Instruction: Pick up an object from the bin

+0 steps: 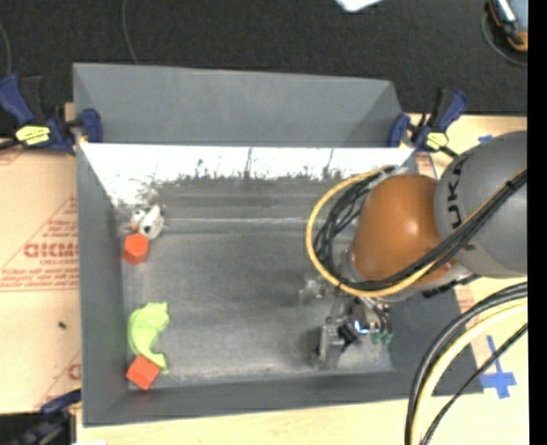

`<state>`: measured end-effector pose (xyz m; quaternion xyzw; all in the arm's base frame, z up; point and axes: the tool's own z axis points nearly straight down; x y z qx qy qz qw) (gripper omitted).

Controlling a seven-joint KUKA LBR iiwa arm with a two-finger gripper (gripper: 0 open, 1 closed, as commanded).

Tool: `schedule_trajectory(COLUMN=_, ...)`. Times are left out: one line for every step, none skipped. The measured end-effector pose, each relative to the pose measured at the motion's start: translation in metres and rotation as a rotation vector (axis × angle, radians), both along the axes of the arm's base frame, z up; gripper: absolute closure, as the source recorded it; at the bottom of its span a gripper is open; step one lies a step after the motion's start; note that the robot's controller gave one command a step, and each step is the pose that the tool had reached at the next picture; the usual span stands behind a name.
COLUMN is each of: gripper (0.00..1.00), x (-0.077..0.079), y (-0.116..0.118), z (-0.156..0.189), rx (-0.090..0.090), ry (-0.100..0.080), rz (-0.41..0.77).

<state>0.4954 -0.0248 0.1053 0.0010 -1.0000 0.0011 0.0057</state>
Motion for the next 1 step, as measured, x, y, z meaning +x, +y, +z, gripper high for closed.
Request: schedule_trajectory(gripper=0.0, x=-0.0132, y=-0.0063, z=-0.0305, rx=0.002, ry=-0.018, rz=0.095)
